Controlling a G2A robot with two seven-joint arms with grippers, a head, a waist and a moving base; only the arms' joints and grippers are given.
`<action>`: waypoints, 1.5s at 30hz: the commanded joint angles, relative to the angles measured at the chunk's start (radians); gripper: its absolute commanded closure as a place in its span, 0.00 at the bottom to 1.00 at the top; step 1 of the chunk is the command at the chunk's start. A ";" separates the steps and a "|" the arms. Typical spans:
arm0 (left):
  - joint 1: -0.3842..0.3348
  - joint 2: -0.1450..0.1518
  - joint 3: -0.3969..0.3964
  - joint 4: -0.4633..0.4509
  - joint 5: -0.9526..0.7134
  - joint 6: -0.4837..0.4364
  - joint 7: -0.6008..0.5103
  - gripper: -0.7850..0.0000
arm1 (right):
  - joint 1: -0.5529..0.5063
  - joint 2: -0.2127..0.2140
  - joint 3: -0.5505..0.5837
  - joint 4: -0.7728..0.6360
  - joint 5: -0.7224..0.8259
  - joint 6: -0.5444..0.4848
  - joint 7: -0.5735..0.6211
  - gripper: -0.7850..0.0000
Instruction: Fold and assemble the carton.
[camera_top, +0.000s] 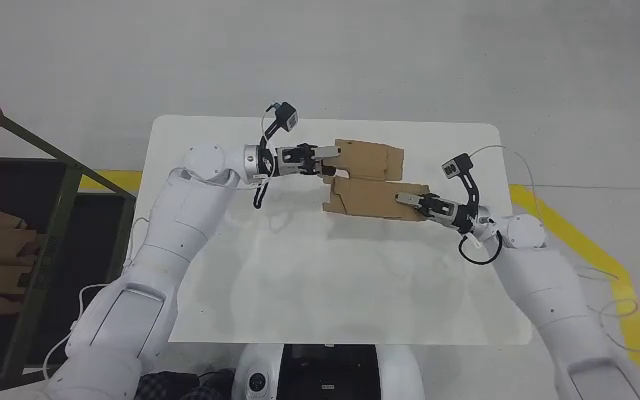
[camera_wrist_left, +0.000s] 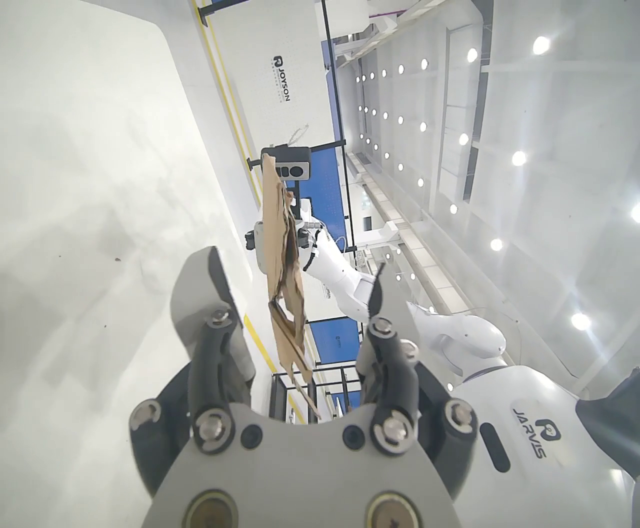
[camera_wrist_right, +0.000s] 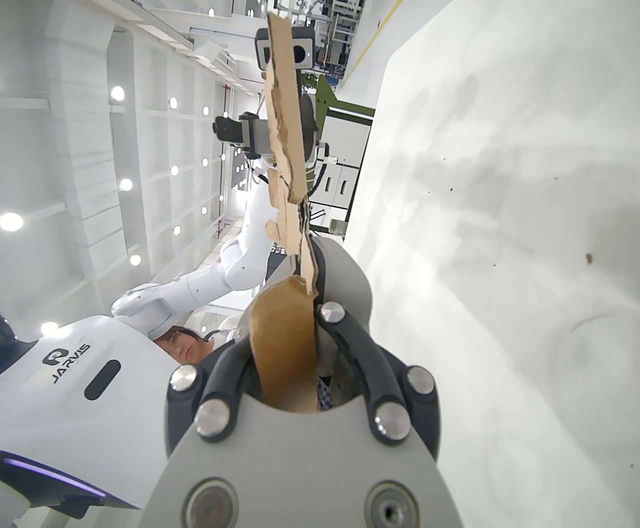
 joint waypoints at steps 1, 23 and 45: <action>0.003 0.002 -0.005 0.004 -0.003 0.001 0.006 0.00 | 0.002 0.004 0.005 0.010 -0.014 -0.013 -0.013 1.00; -0.004 -0.012 0.028 0.025 -0.083 -0.032 -0.023 0.00 | 0.001 0.013 -0.012 0.070 -0.113 -0.064 -0.064 1.00; -0.011 -0.015 0.050 -0.017 -0.045 -0.018 0.020 0.00 | -0.025 0.011 -0.012 0.024 -0.128 -0.056 -0.057 1.00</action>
